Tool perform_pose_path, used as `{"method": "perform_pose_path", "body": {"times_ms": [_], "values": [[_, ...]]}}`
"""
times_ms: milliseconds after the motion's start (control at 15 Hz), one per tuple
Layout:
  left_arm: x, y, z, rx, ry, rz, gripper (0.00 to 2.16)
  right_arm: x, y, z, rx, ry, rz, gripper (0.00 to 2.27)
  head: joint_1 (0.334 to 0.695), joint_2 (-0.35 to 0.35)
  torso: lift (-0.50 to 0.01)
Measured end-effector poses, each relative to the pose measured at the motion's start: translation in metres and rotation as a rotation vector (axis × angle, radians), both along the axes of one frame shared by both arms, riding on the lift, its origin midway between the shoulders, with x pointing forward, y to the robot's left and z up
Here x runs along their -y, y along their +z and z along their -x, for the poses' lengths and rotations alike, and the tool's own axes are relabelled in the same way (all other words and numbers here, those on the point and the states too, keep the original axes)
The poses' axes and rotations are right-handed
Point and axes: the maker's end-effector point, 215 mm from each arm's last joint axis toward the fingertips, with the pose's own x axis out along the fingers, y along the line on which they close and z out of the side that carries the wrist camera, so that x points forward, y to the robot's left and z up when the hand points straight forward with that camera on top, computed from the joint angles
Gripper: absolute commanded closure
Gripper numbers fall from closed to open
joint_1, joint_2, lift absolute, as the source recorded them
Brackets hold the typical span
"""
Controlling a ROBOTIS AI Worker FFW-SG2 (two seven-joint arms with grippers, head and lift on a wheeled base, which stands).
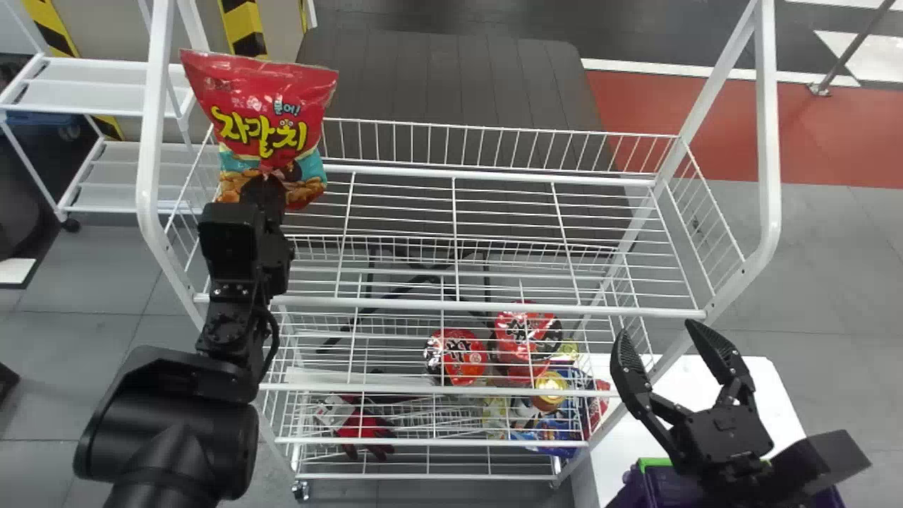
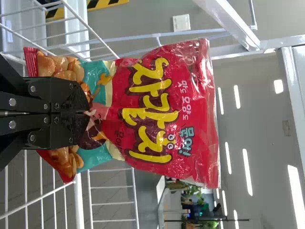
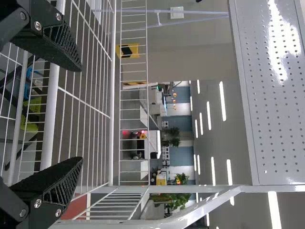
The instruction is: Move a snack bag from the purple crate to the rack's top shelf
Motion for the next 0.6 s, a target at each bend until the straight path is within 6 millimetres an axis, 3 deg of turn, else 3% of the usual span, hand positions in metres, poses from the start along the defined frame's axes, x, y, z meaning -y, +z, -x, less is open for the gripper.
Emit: {"method": "perform_pose_path", "body": {"times_ms": [267,600], "values": [[0.001,-0.009,-0.007,-0.009,-0.004,0.000,1.34,-0.006,0.000,-0.004,0.003,0.003,0.005,0.17,0.695,-0.063,0.001],[0.007,-0.014,-0.020,-0.025,-0.011,0.004,1.17,-0.005,-0.003,-0.007,-0.002,-0.002,0.006,0.17,0.695,-0.070,0.001]]}}
